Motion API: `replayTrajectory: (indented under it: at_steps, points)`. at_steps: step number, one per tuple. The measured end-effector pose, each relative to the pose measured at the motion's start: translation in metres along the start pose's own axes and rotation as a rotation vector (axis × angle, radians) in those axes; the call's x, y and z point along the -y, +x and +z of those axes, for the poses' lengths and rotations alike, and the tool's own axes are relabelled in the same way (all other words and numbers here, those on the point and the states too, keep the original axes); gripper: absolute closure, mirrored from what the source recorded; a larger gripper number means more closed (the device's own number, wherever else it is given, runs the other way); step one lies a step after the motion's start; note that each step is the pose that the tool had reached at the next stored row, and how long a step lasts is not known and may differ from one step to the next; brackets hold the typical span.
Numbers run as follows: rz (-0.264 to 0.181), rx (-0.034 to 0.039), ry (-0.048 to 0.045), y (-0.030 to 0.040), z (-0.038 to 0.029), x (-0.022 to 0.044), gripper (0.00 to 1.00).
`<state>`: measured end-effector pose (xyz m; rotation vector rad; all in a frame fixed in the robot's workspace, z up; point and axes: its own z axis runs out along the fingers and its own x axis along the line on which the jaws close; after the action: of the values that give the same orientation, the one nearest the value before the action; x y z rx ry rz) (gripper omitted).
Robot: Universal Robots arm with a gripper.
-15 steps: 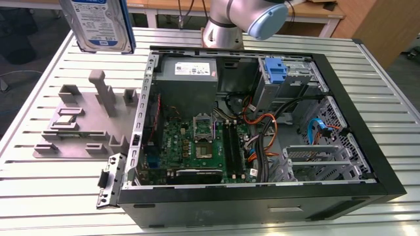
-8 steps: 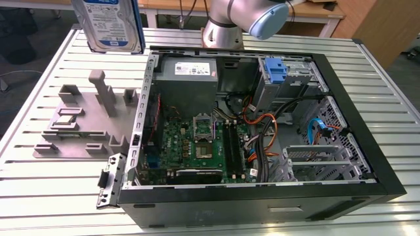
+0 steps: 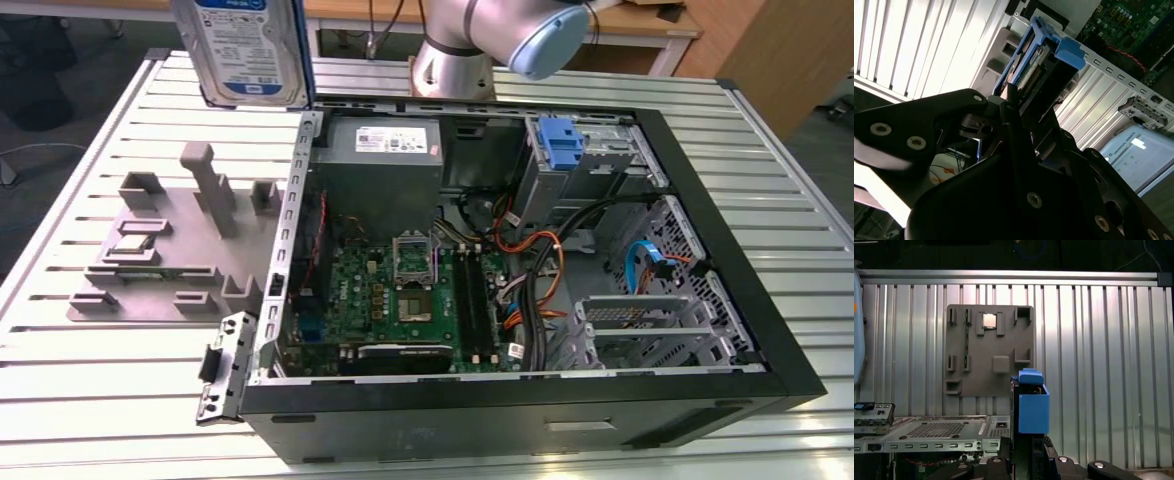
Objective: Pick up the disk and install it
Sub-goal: 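Pick up the disk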
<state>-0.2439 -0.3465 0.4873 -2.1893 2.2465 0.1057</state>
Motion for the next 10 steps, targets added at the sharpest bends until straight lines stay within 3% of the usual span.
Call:
replayTrajectory:
  at_steps: [10]
  points:
    - [0.0,0.0,-0.0001,-0.0008,-0.0014,0.0305,0.65]
